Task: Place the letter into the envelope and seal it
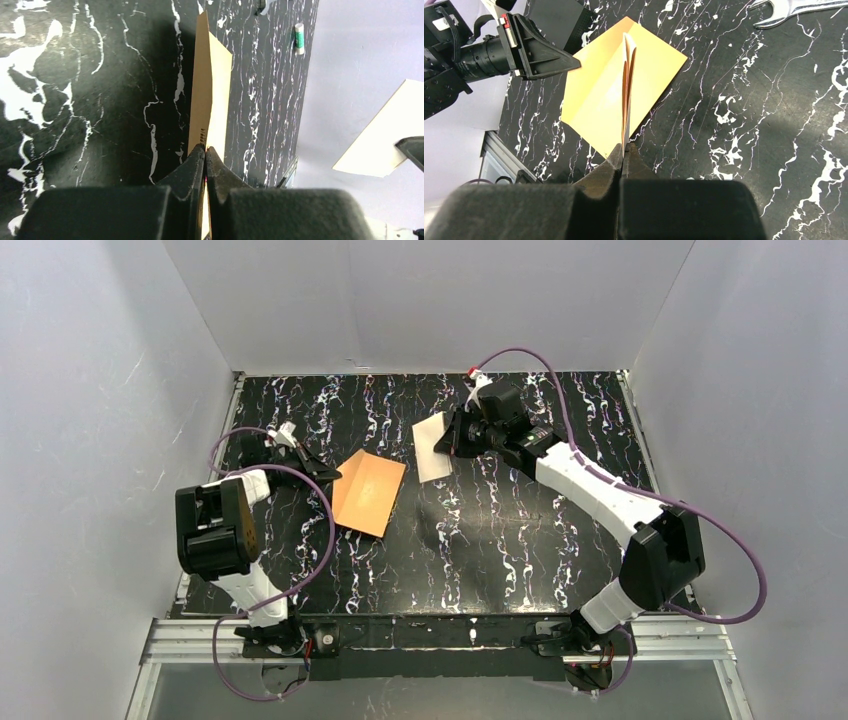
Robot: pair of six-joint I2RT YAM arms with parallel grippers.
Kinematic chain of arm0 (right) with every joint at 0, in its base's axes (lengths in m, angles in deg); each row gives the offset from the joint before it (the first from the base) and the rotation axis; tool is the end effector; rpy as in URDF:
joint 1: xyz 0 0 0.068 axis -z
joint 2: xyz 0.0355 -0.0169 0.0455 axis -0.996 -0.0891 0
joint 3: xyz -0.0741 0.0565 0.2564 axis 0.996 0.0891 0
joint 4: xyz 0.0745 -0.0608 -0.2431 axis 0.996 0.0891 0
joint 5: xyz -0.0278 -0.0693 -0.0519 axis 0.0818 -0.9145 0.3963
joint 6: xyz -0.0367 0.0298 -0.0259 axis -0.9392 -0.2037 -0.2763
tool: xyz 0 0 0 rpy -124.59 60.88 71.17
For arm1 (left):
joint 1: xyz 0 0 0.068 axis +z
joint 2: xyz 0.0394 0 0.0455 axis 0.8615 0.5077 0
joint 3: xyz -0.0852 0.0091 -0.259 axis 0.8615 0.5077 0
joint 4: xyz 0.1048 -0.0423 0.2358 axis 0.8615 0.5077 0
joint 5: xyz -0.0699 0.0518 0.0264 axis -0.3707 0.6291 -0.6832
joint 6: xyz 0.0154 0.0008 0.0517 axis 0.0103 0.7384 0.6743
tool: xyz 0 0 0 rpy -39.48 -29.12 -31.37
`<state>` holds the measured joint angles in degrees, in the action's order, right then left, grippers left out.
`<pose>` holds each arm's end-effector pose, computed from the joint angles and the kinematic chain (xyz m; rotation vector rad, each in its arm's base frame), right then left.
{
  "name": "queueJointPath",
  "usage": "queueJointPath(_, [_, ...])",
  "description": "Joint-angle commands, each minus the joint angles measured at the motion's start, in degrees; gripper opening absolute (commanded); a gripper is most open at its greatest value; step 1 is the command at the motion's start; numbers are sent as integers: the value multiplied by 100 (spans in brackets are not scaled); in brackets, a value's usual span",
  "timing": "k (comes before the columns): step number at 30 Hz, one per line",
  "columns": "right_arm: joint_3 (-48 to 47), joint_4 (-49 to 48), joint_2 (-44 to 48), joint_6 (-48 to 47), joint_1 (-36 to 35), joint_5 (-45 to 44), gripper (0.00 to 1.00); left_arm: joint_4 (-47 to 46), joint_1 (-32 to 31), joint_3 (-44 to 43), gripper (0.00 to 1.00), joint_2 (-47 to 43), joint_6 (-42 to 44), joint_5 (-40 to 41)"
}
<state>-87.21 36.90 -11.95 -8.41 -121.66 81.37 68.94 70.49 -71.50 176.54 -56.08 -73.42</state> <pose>0.2850 0.2199 0.3288 -0.1806 2.1778 0.8815 0.3319 0.0364 0.1641 -0.3112 2.2013 -1.1797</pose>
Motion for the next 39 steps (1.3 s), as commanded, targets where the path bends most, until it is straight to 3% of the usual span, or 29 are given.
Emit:
queueJointPath(1, [-99,24,349,-158,37,-157,1,12,-159,-241,0,-89,286,-412])
queueJointPath(5, [-40,90,490,-250,55,-286,1,170,-586,-496,0,-88,577,-915])
queueJointPath(13, [71,510,661,-879,130,-701,1,3273,-2155,-1912,0,454,2870,-1087])
queueJointPath(18, [3,1160,588,-1012,188,-1539,1,4461,-2838,-2540,0,923,3778,-712])
queueJointPath(19, [-94,1466,490,-855,195,-1852,1,4554,-2928,-2640,4,992,3826,-589])
queueJointPath(23, [-115,1872,349,-642,215,-2113,1,4457,-2999,-2944,30,1055,3498,203])
queueJointPath(28, [193,1261,353,-804,232,-1793,1,3456,-2993,-2656,50,249,2564,1405])
queueJointPath(30, [351,882,328,-942,232,-1496,1,3099,-2990,-2387,51,-158,2186,1514])
queueJointPath(33, [611,415,287,-1145,232,-1159,1,2574,-3134,-1689,47,-871,1626,1069])
queueJointPath(39, [636,408,77,-1227,271,-1161,1,2402,-4697,-270,44,-2065,1356,1139])
